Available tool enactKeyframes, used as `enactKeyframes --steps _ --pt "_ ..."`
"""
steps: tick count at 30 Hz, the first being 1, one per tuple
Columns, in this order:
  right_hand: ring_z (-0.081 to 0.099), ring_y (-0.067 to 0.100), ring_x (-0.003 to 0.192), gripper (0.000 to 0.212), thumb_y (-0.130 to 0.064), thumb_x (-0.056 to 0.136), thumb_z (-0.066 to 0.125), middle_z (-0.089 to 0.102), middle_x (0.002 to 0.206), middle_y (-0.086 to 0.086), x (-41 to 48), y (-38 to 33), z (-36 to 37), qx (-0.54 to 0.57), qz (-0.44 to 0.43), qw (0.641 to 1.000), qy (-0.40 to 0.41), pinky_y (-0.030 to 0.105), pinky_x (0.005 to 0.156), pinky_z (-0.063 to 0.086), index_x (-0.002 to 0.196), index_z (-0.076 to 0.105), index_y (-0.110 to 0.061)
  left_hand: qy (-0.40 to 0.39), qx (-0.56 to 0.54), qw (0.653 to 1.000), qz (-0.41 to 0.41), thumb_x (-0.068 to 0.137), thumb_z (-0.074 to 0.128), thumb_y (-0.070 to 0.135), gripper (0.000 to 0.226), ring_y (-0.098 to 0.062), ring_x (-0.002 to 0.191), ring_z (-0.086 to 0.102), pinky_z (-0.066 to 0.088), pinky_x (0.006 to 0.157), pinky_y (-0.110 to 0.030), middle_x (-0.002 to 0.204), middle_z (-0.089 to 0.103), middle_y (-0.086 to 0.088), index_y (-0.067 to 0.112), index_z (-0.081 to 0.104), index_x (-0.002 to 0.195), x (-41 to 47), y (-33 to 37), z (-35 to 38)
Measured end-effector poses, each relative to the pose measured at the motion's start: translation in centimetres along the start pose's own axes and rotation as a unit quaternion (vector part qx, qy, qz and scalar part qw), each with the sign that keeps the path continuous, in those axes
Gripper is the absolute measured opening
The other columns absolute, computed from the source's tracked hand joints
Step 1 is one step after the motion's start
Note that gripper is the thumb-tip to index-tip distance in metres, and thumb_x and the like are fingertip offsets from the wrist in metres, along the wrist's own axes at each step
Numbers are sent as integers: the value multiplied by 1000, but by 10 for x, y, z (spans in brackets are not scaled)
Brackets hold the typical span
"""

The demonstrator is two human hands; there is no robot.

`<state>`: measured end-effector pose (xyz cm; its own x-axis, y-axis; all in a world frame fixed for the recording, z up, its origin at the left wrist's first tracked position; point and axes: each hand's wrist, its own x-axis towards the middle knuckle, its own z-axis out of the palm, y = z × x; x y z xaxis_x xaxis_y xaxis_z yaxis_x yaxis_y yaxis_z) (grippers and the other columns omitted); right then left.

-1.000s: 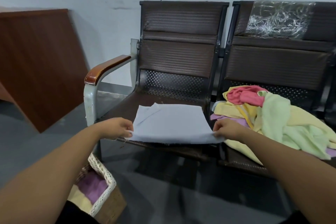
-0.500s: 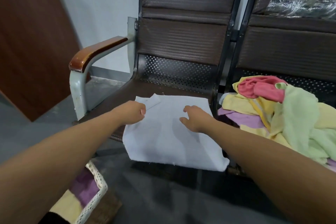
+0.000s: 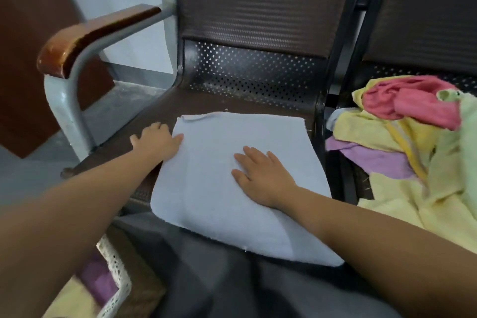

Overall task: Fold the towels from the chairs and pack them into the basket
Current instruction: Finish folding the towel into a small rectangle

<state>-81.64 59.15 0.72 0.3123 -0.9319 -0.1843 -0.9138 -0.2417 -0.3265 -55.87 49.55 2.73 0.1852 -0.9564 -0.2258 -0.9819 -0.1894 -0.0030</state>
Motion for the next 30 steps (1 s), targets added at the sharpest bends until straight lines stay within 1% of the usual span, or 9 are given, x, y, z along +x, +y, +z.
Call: enactKeyframes --steps 3,6,12,15,17,20,23,26,30 --pt "4 13 154 57 -49 105 28 9 168 0 -1 -1 -1 10 3 1000 -7 42 125 0 157 23 -27 56 23 998 25 101 39 53 61 -39 133 40 34 110 -53 147 39 -20 9 41 144 -12 3 0" --pt "9 16 154 57 -48 105 32 14 167 3 -1 -2 -7 25 4 1000 -15 42 124 4 156 27 -23 113 -32 984 133 100 47 44 51 -38 127 44 39 106 -49 141 43 -19 8 48 136 -38 19 -5" --pt "50 30 121 48 -44 102 43 46 139 10 -44 -24 -24 13 3 999 30 43 106 40 139 46 -14 171 -35 912 371 97 55 30 25 -33 95 57 48 81 -44 104 56 -10 10 62 111 -115 24 5" --pt "50 26 112 43 -45 102 41 48 131 10 -80 -44 -25 -57 -19 996 61 39 101 43 133 48 -15 111 9 906 409 97 29 48 49 -29 96 58 48 82 -41 104 56 -5 17 60 119 -139 11 11" --pt "48 27 109 46 -48 100 41 48 125 11 -106 -51 -20 -100 -31 991 79 40 99 42 129 48 -13 72 22 894 442 92 22 60 66 -30 114 56 47 98 -41 125 57 -7 21 57 133 -148 -3 17" --pt "43 36 122 64 -57 94 47 42 134 16 -133 -46 -3 -162 -62 984 41 47 104 36 139 40 -11 34 57 886 459 88 30 79 84 -28 150 22 12 122 -36 164 19 -11 33 21 158 -163 -18 28" --pt "14 39 148 87 -49 95 52 14 159 21 -137 -28 8 -195 -70 978 -15 51 122 11 158 6 -11 -11 123 896 427 81 36 84 106 -25 153 -16 -13 118 -36 164 -20 -9 31 -16 156 -171 -13 36" --pt "13 38 148 83 -33 95 54 13 160 21 -128 -25 3 -183 -69 981 -15 46 123 7 158 6 -11 -16 158 910 383 79 44 85 119 -30 151 -21 -12 121 -50 162 -26 -15 22 -24 154 -175 5 39" --pt "43 38 125 52 -29 86 53 45 133 18 -120 -26 9 -139 -105 984 46 48 112 32 131 37 -9 23 158 925 343 80 51 78 122 -34 152 -11 -5 121 -58 164 -13 -20 5 -12 156 -182 27 51"
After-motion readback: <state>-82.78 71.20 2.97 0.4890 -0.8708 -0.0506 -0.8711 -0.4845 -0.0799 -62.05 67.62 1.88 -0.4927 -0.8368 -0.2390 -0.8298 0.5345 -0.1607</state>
